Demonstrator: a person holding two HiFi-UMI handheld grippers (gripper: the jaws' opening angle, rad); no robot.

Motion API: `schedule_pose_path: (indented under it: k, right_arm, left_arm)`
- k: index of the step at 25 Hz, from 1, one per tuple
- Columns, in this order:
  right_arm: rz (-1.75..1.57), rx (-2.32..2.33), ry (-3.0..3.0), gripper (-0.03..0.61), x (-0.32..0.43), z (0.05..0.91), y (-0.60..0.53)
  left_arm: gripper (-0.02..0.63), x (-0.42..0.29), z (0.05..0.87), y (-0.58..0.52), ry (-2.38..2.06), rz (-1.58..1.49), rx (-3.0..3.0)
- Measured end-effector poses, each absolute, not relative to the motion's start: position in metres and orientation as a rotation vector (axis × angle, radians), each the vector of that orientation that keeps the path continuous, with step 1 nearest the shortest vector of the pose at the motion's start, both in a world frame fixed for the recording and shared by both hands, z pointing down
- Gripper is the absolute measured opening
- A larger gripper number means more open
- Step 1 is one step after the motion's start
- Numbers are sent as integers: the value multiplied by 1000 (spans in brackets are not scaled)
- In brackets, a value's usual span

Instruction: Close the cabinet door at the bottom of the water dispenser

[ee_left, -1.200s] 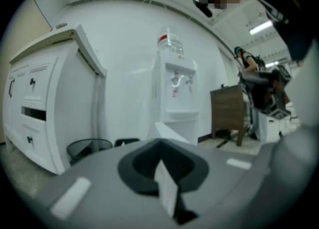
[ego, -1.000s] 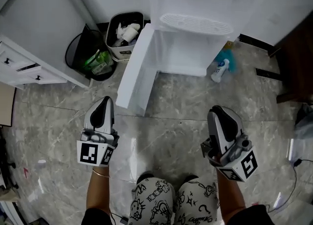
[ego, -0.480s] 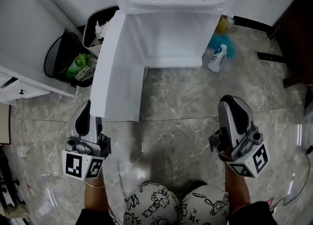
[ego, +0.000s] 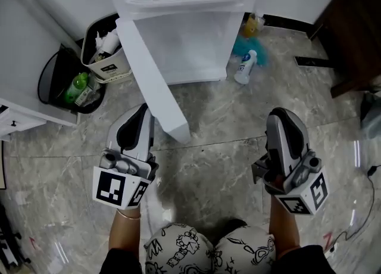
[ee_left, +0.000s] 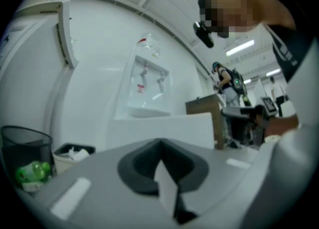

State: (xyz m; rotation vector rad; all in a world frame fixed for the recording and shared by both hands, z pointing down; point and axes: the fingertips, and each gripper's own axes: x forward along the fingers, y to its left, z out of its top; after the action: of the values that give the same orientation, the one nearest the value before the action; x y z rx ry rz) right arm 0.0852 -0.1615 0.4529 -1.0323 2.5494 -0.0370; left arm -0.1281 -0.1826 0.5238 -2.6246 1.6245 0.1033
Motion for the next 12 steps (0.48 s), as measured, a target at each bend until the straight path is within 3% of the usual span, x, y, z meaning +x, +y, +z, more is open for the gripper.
schedule_pose_path:
  k: [12]
  right_arm:
    - [-25, -1159, 2468, 17, 119, 439, -167]
  left_arm:
    - [1, -53, 531, -282, 1481, -122, -2627]
